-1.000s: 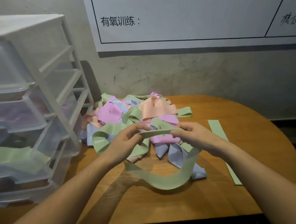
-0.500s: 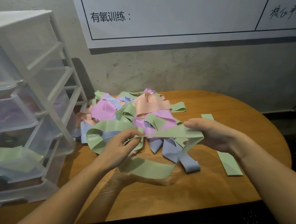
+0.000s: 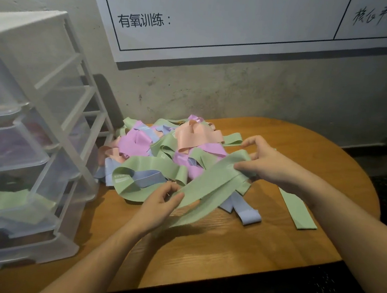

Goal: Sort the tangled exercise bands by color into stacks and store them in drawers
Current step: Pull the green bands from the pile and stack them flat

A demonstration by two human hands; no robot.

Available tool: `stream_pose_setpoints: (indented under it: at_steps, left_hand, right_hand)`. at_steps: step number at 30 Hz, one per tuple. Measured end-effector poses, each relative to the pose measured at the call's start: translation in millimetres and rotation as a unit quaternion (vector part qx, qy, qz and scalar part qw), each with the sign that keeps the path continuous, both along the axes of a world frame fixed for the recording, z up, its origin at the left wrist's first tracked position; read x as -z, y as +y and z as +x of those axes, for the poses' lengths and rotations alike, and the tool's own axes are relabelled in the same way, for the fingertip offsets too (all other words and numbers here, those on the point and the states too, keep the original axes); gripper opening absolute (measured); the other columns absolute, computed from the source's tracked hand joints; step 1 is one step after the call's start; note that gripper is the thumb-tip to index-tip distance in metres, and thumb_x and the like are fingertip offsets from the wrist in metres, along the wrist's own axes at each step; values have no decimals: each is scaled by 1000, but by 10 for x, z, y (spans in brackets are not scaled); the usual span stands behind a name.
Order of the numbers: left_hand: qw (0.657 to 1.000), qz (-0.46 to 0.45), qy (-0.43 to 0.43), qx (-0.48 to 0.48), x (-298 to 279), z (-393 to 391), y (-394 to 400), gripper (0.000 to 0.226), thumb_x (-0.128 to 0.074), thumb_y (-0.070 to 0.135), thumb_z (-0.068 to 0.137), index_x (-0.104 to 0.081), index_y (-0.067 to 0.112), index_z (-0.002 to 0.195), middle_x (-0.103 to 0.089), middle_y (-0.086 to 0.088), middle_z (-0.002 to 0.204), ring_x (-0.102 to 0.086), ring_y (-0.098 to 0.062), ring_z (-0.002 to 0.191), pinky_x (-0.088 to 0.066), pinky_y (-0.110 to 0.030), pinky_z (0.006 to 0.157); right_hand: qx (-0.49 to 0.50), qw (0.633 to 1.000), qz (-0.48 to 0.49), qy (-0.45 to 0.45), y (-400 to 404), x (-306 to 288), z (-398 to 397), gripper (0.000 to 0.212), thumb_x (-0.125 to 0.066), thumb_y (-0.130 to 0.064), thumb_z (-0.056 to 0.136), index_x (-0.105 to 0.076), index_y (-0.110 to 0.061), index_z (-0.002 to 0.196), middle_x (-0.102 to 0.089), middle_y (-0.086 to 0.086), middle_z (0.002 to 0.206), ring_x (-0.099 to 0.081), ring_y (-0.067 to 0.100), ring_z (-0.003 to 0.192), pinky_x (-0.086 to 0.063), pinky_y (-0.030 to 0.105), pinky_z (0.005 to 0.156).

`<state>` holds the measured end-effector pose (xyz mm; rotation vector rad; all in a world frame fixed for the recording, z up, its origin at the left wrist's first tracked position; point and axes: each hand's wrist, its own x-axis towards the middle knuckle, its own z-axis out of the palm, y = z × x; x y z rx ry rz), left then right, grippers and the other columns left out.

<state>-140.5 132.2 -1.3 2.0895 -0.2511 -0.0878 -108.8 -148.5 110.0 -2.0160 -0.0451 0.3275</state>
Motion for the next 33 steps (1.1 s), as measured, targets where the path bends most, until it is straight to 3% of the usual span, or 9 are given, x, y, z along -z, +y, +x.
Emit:
stream_pose_setpoints:
  at_steps: [4,7,12,15,18,20,23,29,33]
  left_hand:
    - [999,34,-14,-10,26,4,-46,11,-64,20,97,-62,11,90,-61,1,91,-51,0,76,-41,-15,70]
    - [997,70,12,8,12,5,-89,14,-69,28,93,-63,16,94,-61,-1,101,-56,-7,83,-50,-27,79]
    - [998,-41,17,41,-356,18,-277,60,-68,63,75,-56,32,126,-61,12,123,-59,-6,114,-51,-34,98]
    - [991,-110,-16,81,-693,58,-477,44,-69,41,91,-52,31,131,-62,16,124,-59,-6,119,-52,-32,98]
    - [982,-172,-47,68,-952,70,-671,27,-63,23,98,-55,20,124,-72,10,108,-68,-8,106,-57,-29,87]
    - [974,-220,-46,37,-1003,88,-751,25,-63,26,97,-55,12,116,-76,-3,97,-73,-17,95,-59,-35,80]
    - [971,-237,-17,22,-1000,121,-805,21,-57,29,102,-55,12,114,-73,7,88,-68,-8,84,-52,-27,71]
    - [966,-251,45,47,-977,94,-880,17,-49,34,105,-58,41,119,-70,3,112,-66,-12,105,-55,-36,94]
    - [968,-246,30,48,-997,109,-913,18,-47,34,106,-56,37,121,-74,-5,109,-69,-20,103,-57,-39,89]
  right_hand:
    - [21,998,-20,-49,86,-31,0,36,-79,-18,84,-52,-16,107,-72,3,83,-62,7,67,-49,23,56]
    - [-3,994,9,-110,146,-81,-35,15,-77,-12,84,-63,-13,86,-65,-1,73,-52,-1,54,-43,16,52]
    - [-45,992,59,-98,201,-139,-24,9,-80,-12,81,-72,-10,84,-62,-3,72,-50,6,62,-39,23,57]
    - [-77,991,91,-68,244,-184,-30,10,-79,-13,82,-79,-14,92,-69,4,84,-62,11,74,-47,26,65]
    - [-82,983,159,-52,290,-197,-45,14,-71,-7,88,-73,-12,101,-70,2,80,-65,8,69,-50,21,63]
    - [-47,973,217,-58,303,-174,-33,14,-70,-6,90,-64,-15,99,-69,5,82,-62,13,73,-47,24,63]
    - [6,964,256,-74,293,-121,-5,13,-70,-14,91,-58,-18,92,-67,8,77,-59,19,73,-44,29,64]
    - [45,957,265,-113,270,-53,3,11,-76,-20,86,-66,-15,88,-65,0,78,-56,19,78,-44,33,70]
    - [82,952,272,-116,309,5,3,16,-74,-27,89,-67,-16,80,-64,-2,76,-55,17,76,-48,29,67]
